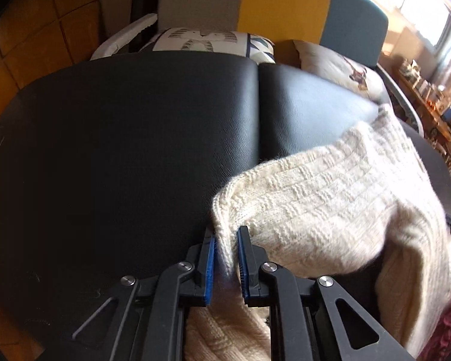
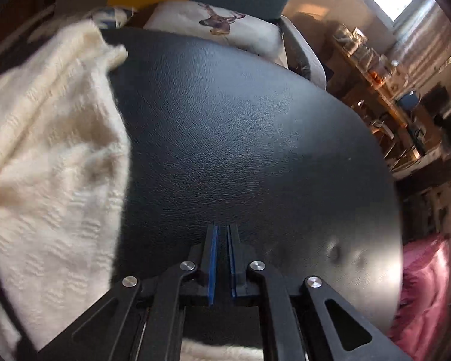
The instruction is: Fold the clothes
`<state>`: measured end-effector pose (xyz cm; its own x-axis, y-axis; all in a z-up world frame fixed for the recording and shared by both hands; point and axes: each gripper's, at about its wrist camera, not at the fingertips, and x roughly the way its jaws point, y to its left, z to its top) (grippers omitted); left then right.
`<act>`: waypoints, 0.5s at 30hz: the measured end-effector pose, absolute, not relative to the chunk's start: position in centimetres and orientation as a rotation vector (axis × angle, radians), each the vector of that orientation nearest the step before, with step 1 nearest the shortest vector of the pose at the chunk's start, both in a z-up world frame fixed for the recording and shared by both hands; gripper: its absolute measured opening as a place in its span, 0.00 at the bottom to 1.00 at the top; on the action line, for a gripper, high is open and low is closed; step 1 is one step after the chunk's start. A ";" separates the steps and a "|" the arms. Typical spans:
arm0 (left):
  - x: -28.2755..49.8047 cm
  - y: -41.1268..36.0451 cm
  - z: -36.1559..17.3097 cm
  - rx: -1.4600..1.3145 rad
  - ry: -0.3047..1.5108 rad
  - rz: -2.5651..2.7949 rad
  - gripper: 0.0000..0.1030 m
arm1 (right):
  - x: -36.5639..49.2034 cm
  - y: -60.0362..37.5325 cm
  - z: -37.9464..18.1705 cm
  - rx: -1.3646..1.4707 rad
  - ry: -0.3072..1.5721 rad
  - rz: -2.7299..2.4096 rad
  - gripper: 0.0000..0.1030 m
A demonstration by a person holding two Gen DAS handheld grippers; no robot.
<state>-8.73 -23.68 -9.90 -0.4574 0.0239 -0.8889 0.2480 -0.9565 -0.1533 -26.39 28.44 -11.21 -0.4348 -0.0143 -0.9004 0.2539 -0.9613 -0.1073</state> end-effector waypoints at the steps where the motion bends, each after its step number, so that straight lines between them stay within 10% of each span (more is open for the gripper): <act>1: -8.5 -24.0 -9.3 1.564 0.434 -2.557 0.17 | -25.7 28.7 -10.3 1.532 0.197 -2.467 0.23; 15: -2.6 -13.3 -5.4 1.833 0.808 -2.926 0.34 | -11.7 28.3 -9.5 1.435 -0.574 -2.260 0.27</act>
